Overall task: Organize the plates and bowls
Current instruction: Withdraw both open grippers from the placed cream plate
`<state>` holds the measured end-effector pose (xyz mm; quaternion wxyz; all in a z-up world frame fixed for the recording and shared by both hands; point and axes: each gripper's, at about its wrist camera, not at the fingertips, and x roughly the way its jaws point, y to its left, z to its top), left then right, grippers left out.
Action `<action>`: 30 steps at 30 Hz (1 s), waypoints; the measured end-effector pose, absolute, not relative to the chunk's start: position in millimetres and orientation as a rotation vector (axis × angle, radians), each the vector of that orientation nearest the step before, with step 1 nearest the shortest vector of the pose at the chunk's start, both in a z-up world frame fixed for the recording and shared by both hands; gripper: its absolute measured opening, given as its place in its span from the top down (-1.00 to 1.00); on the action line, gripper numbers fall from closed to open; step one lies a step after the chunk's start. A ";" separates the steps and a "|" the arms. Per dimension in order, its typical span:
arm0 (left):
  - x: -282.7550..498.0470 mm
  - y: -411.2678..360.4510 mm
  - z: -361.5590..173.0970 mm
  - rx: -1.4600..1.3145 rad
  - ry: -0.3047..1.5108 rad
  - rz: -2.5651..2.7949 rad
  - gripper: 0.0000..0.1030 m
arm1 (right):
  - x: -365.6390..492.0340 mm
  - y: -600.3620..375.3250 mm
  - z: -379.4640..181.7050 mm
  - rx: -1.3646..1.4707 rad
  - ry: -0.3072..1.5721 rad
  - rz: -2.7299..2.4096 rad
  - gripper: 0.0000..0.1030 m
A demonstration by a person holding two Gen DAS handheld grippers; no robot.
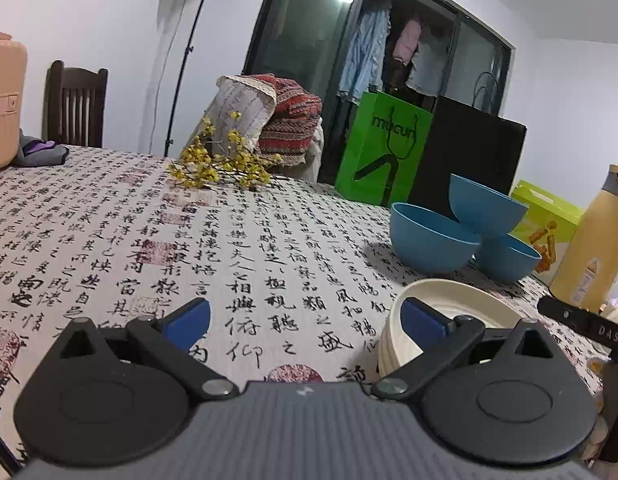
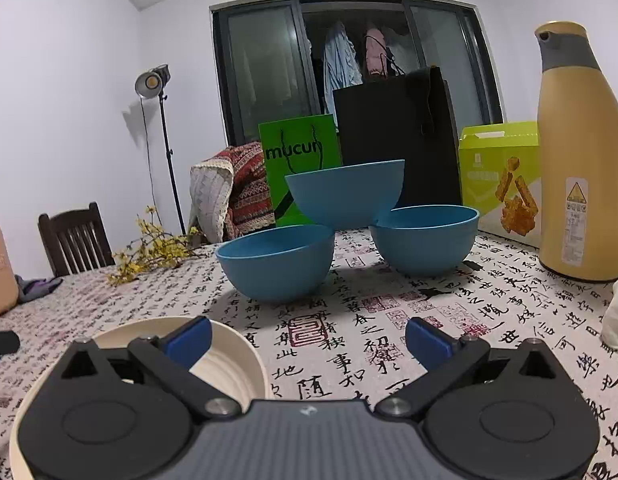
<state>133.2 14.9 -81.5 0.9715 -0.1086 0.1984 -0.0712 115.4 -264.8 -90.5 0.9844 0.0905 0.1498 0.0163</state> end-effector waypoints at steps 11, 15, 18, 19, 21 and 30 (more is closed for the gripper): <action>130.7 15.7 -82.7 -0.240 0.374 -0.141 -1.00 | 110.4 -266.3 -92.0 0.199 0.270 0.025 -1.00; 128.4 14.0 -82.8 -0.228 0.363 -0.143 -1.00 | 111.0 -267.4 -92.2 0.208 0.273 0.033 -1.00; 126.5 13.5 -82.7 -0.225 0.350 -0.138 -1.00 | 110.3 -266.6 -92.2 0.207 0.268 0.026 -1.00; 125.9 13.3 -82.8 -0.224 0.347 -0.135 -1.00 | 109.9 -266.5 -92.2 0.207 0.266 0.025 -1.00; 126.1 13.1 -82.8 -0.221 0.344 -0.131 -1.00 | 109.4 -266.9 -92.5 0.208 0.263 0.021 -1.00; 126.1 12.7 -82.5 -0.216 0.341 -0.102 -1.00 | 108.9 -264.7 -92.3 0.197 0.261 0.004 -1.00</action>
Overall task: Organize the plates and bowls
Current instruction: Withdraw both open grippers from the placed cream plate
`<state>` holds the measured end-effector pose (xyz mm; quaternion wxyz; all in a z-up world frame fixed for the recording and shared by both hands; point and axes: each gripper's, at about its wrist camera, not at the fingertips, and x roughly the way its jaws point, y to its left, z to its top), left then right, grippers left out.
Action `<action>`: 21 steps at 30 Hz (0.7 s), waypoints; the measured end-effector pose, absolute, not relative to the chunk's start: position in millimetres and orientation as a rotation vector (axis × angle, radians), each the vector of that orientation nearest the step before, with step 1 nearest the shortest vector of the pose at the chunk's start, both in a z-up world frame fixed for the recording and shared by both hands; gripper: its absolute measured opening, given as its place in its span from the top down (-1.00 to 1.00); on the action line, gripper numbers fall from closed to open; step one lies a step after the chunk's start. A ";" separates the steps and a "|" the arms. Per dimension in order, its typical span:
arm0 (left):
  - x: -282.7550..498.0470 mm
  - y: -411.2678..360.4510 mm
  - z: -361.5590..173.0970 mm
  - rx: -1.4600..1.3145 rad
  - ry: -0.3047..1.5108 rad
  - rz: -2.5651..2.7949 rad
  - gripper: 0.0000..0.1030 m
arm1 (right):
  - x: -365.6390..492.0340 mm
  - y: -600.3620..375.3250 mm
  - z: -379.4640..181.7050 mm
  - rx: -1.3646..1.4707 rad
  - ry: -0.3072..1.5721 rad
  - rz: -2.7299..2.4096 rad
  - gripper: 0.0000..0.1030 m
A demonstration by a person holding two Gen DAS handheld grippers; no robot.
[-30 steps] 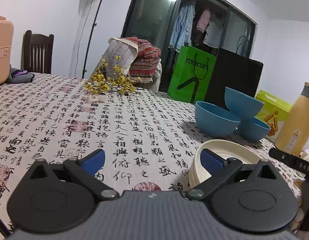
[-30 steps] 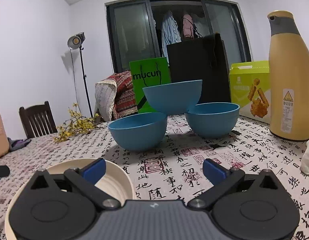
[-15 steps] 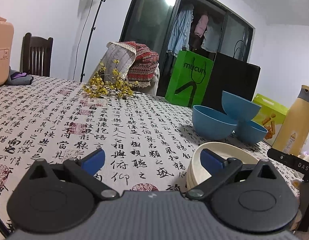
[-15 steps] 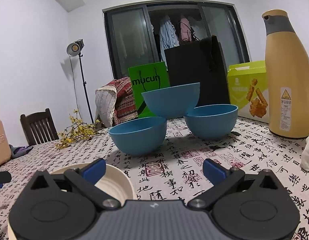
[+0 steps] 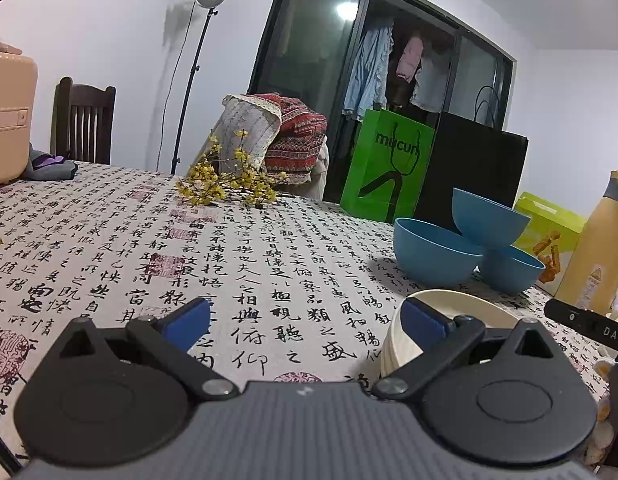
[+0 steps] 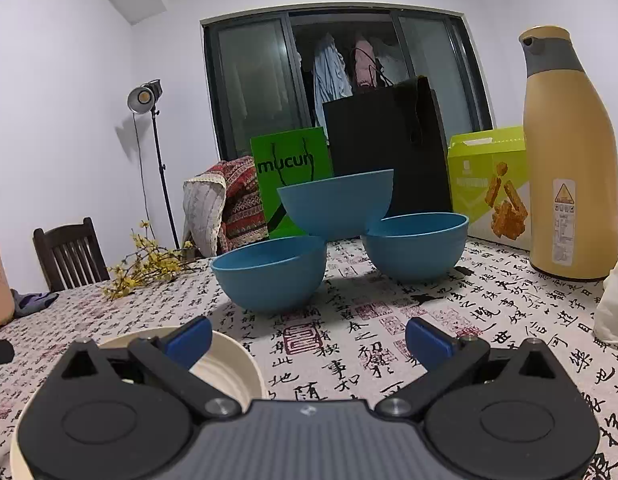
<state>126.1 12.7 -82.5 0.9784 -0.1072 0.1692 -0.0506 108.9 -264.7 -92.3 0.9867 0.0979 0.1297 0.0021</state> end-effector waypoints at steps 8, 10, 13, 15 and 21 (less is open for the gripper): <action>130.1 10.9 -84.4 -0.208 0.362 -0.097 -1.00 | 110.9 -264.0 -92.1 0.192 0.286 0.001 -1.00; 130.0 8.8 -84.3 -0.199 0.358 -0.098 -1.00 | 111.8 -263.7 -92.1 0.191 0.290 -0.017 -1.00; 130.9 5.6 -84.6 -0.185 0.360 -0.092 -1.00 | 113.4 -263.2 -92.5 0.190 0.295 -0.016 -1.00; 132.2 4.1 -85.0 -0.178 0.364 -0.077 -1.00 | 112.6 -263.3 -92.5 0.190 0.291 -0.015 -1.00; 139.1 7.0 -85.8 -0.208 0.388 -0.036 -1.00 | 110.3 -263.0 -92.2 0.181 0.276 -0.009 -1.00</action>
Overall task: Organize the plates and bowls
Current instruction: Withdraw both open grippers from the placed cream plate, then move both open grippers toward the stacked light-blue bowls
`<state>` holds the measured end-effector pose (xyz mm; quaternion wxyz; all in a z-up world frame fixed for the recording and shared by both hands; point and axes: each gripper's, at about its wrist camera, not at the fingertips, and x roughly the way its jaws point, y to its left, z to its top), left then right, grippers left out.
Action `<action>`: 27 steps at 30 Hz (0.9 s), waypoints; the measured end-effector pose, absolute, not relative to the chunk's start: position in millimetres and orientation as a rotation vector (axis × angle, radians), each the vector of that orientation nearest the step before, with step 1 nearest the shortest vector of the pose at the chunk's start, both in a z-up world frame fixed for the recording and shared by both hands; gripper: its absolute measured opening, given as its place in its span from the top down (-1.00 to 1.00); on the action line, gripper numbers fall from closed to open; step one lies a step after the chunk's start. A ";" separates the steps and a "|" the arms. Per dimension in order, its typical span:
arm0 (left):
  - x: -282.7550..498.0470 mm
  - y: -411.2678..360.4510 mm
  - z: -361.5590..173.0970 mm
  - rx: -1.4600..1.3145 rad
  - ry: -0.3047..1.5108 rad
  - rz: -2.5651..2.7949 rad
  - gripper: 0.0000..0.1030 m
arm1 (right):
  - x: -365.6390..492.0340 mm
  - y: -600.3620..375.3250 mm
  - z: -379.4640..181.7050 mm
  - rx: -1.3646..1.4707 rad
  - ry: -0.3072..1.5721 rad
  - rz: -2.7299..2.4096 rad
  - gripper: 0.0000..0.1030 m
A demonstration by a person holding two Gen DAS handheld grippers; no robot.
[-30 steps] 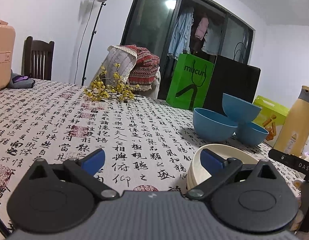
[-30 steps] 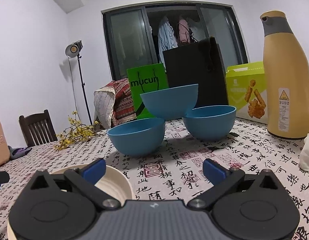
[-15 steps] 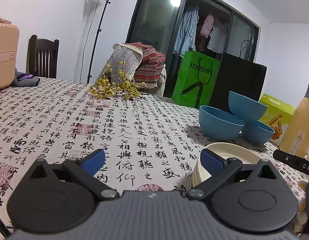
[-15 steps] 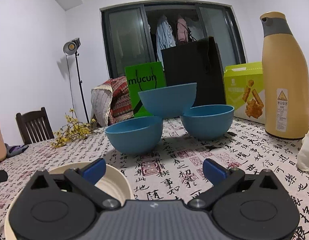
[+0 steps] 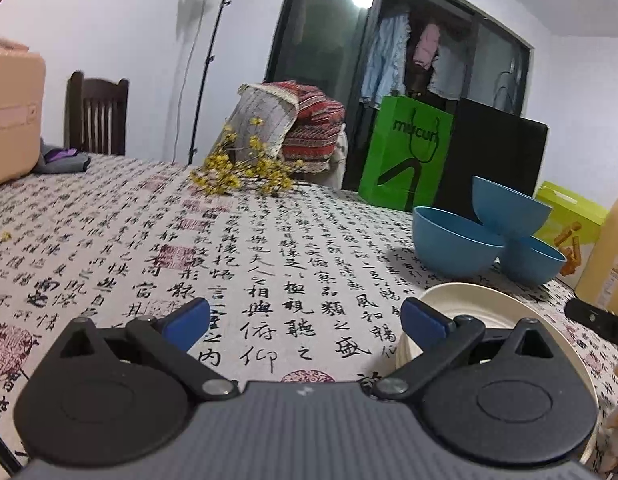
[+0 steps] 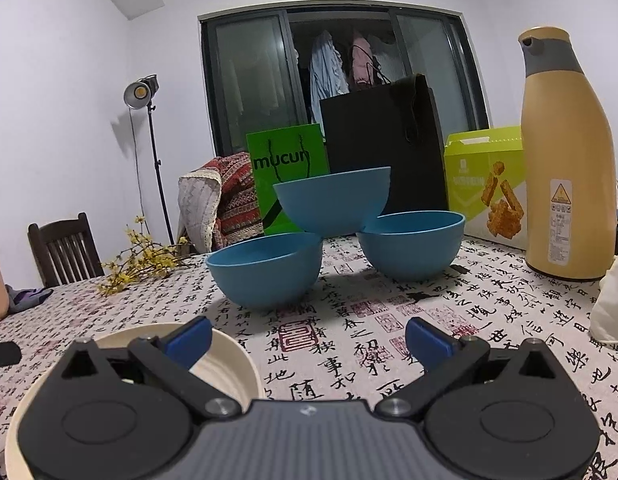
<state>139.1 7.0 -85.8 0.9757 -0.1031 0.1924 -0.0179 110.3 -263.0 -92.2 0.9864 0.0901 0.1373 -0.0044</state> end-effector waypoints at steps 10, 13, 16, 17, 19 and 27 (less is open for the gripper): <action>143.8 17.9 -87.2 -0.271 0.408 -0.019 -1.00 | 107.5 -262.3 -92.3 0.175 0.255 0.012 -1.00; 143.5 17.2 -87.1 -0.266 0.405 -0.005 -1.00 | 105.8 -261.8 -92.2 0.174 0.245 0.013 -1.00; 142.6 17.7 -86.8 -0.272 0.398 0.005 -1.00 | 104.2 -261.9 -92.1 0.175 0.236 0.015 -1.00; 142.2 18.1 -86.8 -0.276 0.396 0.006 -1.00 | 103.5 -262.1 -92.2 0.176 0.232 0.020 -1.00; 142.4 18.3 -87.0 -0.278 0.398 0.008 -1.00 | 100.2 -262.8 -92.4 0.179 0.213 0.025 -1.00; 138.4 10.7 -86.7 -0.237 0.389 -0.051 -1.00 | 95.3 -261.1 -91.5 0.170 0.180 0.009 -1.00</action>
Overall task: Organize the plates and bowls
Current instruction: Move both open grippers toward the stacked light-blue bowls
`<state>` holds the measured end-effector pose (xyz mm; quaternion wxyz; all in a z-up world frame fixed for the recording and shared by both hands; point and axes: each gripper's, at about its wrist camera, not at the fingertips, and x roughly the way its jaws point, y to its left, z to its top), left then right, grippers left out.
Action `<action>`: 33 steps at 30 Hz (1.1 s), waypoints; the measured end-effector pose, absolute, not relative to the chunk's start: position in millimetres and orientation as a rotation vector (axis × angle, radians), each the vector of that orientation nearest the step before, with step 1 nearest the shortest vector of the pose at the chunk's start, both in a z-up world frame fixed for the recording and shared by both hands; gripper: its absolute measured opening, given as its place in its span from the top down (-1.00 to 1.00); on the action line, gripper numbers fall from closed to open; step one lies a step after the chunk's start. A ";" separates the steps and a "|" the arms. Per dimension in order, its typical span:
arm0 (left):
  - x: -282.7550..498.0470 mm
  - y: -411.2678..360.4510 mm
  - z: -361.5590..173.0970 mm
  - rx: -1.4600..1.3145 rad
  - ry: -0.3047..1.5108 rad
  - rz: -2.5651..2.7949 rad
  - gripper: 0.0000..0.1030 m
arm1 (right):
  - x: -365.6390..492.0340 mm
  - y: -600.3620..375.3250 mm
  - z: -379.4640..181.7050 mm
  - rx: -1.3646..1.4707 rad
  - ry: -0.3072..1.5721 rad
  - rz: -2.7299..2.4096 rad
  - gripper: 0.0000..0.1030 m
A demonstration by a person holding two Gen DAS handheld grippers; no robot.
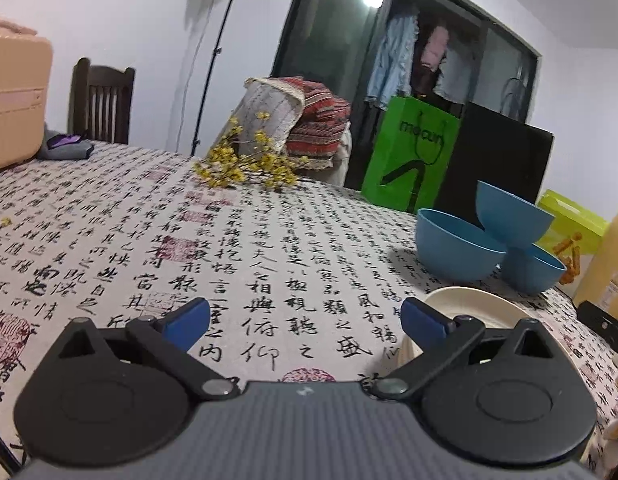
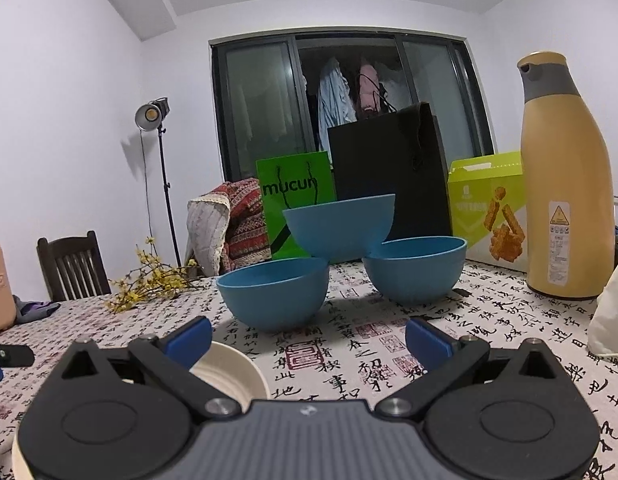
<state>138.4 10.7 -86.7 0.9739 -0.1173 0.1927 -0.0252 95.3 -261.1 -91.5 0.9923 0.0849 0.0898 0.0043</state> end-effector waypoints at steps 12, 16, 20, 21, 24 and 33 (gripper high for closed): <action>141.2 10.6 -87.8 -0.240 0.403 -0.047 -1.00 | 101.3 -261.9 -91.0 0.172 0.215 -0.018 -1.00; 139.5 11.2 -87.8 -0.242 0.394 -0.044 -1.00 | 105.1 -262.2 -91.9 0.172 0.241 -0.011 -1.00; 137.2 11.3 -86.7 -0.242 0.380 -0.026 -1.00 | 106.4 -262.2 -92.4 0.173 0.255 -0.005 -1.00; 136.4 11.6 -86.1 -0.244 0.377 -0.026 -1.00 | 106.3 -262.3 -92.6 0.174 0.253 -0.003 -1.00; 134.6 9.9 -84.3 -0.235 0.370 -0.022 -1.00 | 105.7 -261.8 -92.6 0.173 0.250 0.006 -1.00; 123.5 -2.2 -76.3 -0.254 0.348 -0.057 -1.00 | 109.3 -265.9 -90.6 0.183 0.290 0.059 -1.00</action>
